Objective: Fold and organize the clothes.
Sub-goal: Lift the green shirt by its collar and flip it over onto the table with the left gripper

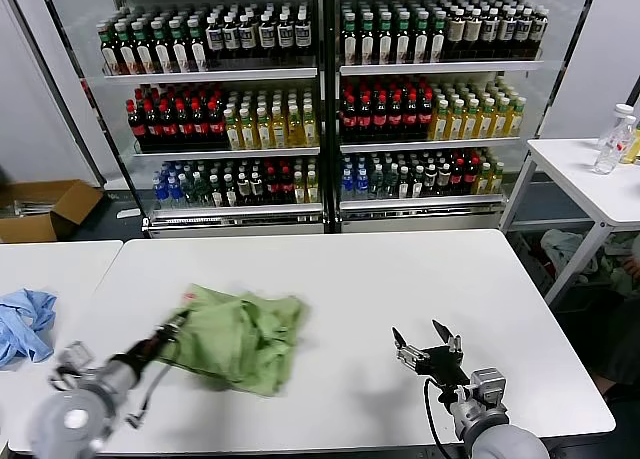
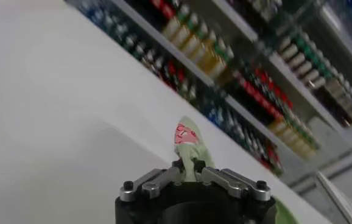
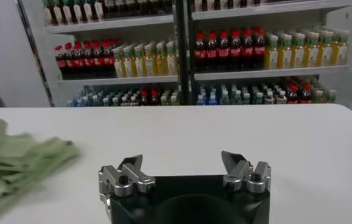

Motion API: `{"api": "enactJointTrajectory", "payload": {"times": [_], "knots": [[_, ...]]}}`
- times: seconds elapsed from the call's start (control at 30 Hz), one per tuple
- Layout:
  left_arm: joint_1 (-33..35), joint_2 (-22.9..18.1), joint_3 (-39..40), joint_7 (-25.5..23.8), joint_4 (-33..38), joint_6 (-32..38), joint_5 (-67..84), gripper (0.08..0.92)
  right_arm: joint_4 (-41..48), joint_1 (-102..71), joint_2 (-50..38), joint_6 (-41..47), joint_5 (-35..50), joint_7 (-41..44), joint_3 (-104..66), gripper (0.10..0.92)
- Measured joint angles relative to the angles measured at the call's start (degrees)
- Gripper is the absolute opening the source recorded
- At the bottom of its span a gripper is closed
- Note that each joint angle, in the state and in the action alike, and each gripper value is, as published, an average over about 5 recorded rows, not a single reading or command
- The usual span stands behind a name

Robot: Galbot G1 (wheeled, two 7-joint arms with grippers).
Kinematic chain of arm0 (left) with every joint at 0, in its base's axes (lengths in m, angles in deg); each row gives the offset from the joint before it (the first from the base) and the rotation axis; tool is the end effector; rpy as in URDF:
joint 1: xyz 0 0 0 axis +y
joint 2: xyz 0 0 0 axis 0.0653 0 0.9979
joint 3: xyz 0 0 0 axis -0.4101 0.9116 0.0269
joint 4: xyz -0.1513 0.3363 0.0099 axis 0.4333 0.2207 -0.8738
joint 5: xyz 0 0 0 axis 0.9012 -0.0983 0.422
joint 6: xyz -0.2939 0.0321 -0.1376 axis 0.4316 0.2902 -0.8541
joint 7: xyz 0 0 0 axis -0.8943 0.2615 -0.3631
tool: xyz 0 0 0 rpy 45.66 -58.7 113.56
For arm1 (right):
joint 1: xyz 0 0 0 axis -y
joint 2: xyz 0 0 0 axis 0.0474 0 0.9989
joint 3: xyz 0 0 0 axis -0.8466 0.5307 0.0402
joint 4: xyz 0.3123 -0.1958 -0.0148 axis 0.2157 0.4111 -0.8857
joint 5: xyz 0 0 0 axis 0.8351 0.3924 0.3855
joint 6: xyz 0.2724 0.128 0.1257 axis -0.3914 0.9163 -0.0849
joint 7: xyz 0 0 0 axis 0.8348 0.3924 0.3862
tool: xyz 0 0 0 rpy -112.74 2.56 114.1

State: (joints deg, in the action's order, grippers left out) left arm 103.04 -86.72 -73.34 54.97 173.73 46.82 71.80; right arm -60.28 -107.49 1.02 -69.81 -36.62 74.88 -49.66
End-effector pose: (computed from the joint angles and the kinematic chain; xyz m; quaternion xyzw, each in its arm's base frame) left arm 0.2274 0.1921 -0.2650 -0.0114 -0.9119 0.3444 0.2228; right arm 0.1876 -0.0558 -0.2809 0.1144 -0.9797 -0.0154 0.1640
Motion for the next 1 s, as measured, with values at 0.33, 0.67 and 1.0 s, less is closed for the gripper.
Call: {"api": "enactJointTrajectory", "payload": {"times": [0.33,0.67,1.0], "knots": [[3.99,9.82,-14.13,1.14,4.97,0.12,-2.46,0.114,0.22,1.03,0.88,-0.83,-0.15,0.22,1.28,0.823],[5.28,8.87,-0.88,0.76,6.36,2.00,-32.12,0.114,-0.35,0.02,1.89,-1.70,-1.17,0.44,0.80,0.823],[1.01,2.88,22.96,2.65,7.03,1.13,-55.16,0.114,-0.84,-0.95,3.28,-1.91,-2.50,0.46,-0.47,0.823]]}}
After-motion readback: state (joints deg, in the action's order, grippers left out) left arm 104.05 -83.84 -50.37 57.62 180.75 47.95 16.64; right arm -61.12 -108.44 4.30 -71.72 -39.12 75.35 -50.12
